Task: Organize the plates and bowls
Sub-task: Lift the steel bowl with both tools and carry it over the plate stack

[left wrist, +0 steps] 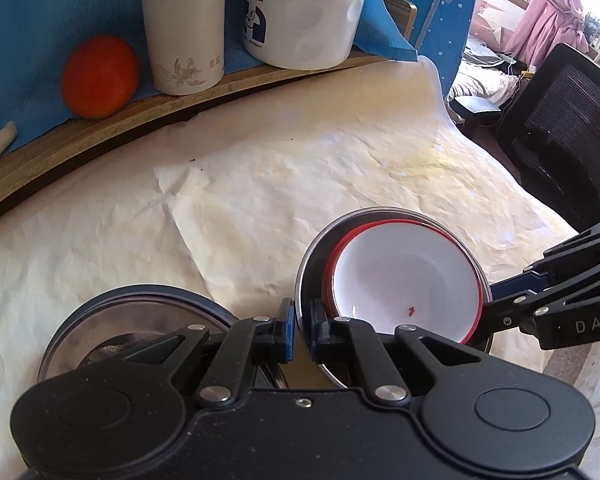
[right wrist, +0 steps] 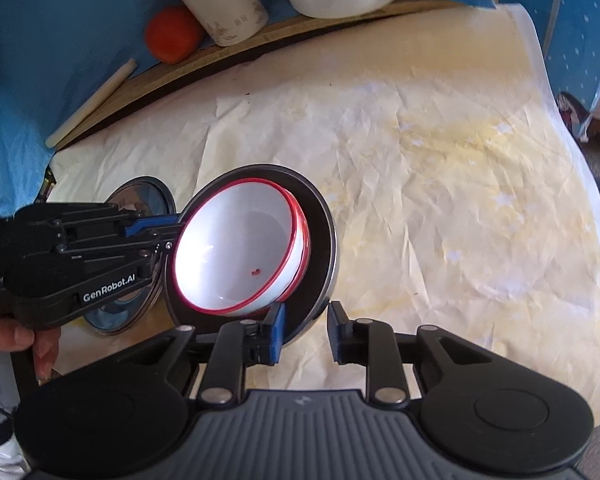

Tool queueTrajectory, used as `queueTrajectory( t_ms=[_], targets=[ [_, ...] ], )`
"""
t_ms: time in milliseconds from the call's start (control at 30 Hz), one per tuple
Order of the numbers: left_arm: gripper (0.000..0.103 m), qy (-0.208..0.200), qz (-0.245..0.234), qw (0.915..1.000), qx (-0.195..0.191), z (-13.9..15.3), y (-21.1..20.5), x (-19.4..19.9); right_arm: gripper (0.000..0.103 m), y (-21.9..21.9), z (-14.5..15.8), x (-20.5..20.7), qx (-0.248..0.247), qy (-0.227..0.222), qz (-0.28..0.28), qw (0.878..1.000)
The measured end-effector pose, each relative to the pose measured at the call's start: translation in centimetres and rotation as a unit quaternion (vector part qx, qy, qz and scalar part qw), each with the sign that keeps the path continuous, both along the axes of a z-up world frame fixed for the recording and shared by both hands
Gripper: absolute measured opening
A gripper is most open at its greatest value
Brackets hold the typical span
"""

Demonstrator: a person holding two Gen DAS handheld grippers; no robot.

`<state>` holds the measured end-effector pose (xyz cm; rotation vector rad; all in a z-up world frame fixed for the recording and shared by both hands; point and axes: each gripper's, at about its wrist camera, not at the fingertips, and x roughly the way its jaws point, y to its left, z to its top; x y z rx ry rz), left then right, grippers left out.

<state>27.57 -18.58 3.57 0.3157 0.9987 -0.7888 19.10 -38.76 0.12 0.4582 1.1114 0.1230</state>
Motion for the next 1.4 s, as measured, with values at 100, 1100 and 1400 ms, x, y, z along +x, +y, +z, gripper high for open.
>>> queueTrajectory(
  t_ms=[100,1100,1400],
  targets=[
    [0.006,0.003,0.003,1.0,-0.002,-0.1,0.0,0.0,0.026,-0.2,-0.3,0.0,0.009,0.001,-0.004,1.0],
    [0.005,0.018,0.052,0.9984,-0.014,-0.2,-0.1,-0.2,0.021,-1.2,-0.7,-0.8,0.047,-0.004,-0.048,0.998],
    [0.005,0.019,0.056,0.9981,-0.017,-0.2,0.0,-0.1,0.021,-1.1,-0.6,-1.0,0.047,-0.007,-0.05,0.998]
  ],
)
